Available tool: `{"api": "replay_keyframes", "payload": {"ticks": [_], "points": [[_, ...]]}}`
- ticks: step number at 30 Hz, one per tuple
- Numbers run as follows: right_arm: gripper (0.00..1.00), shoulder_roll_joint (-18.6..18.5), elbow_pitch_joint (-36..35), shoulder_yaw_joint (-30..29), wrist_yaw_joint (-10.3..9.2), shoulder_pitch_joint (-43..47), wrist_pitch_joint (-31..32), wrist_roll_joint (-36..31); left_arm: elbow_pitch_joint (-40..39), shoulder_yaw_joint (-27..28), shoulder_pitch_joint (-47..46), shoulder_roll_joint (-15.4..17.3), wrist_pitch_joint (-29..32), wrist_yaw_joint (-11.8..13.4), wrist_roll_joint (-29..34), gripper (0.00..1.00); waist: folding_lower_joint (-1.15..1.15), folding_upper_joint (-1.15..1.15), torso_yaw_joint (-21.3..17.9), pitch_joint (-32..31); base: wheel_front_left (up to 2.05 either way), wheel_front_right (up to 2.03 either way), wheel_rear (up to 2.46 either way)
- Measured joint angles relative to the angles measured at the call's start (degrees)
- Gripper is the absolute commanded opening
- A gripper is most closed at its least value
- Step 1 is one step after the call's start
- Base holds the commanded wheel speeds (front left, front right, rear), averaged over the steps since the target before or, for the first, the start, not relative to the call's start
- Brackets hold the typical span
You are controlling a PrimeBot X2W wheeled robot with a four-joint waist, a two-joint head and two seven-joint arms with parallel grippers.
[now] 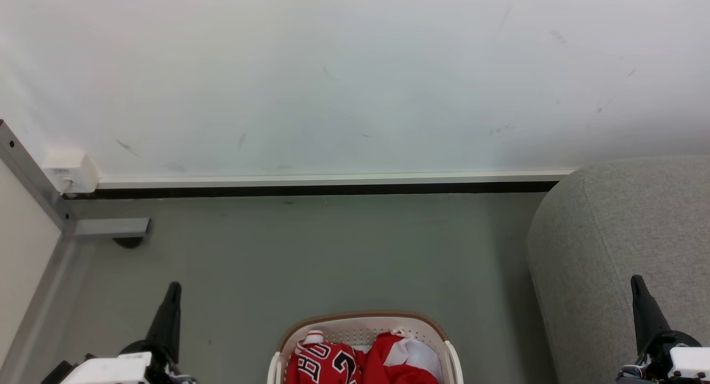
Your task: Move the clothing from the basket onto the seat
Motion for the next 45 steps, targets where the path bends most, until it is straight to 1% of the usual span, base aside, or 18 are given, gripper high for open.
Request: {"api": "replay_keyframes", "payload": {"ticks": [11, 12, 18, 24, 29, 34, 39, 45], "points": [[0.00, 0.0, 0.0, 0.0, 0.00, 0.0, 0.0, 0.0, 0.0, 0.0, 0.0, 0.0, 0.0, 0.0, 0.0, 0.00, 0.00, 0.00, 0.0, 0.0, 0.00, 0.00, 0.00], [1.00, 0.0, 0.0, 0.0, 0.00, 0.0, 0.0, 0.0, 0.0, 0.0, 0.0, 0.0, 0.0, 0.0, 0.0, 1.00, 0.00, 0.00, 0.0, 0.0, 0.00, 0.00, 0.00], [1.00, 0.9, 2.2, 0.6, 0.00, 1.6, -0.2, 0.1, 2.2, -0.3, 2.1, -0.7, -0.2, 0.4, 0.0, 1.00, 0.00, 0.00, 0.0, 0.0, 0.00, 0.00, 0.00], [1.00, 0.9, 1.0, 2.3, 0.00, 1.7, -1.9, 0.9, 1.5, -1.1, 2.1, -0.7, -1.8, 0.4, 0.2, 1.00, 0.00, 0.00, -0.1, 0.0, 0.00, 0.00, 0.00], [1.00, 0.9, -0.3, 3.8, 0.00, 1.7, -3.2, 0.7, 0.3, -1.3, 2.0, -0.7, -3.4, 0.4, 2.8, 1.00, 0.00, 0.00, -0.1, 0.0, 0.00, 0.00, 0.00], [1.00, 0.8, -1.2, 5.5, 0.00, 1.5, -4.7, -1.3, -0.7, -1.8, 1.9, -0.7, -4.6, 0.3, 6.7, 1.00, 0.00, 0.00, -0.1, 0.1, 0.00, 0.00, 0.00], [1.00, 0.7, -1.4, 6.6, 0.00, 1.5, -5.8, -4.3, -1.7, -2.0, 1.9, -0.7, -5.7, 0.3, 12.6, 1.00, 0.00, 0.00, -0.1, 0.1, 0.00, 0.00, 0.00], [1.00, 0.7, -1.5, 7.6, 0.00, 1.3, -7.2, -10.9, -3.0, -2.2, 1.9, -0.7, -7.2, 0.4, 20.3, 1.00, 0.00, 0.00, -0.2, 0.2, 0.00, 0.00, 0.00]]}}
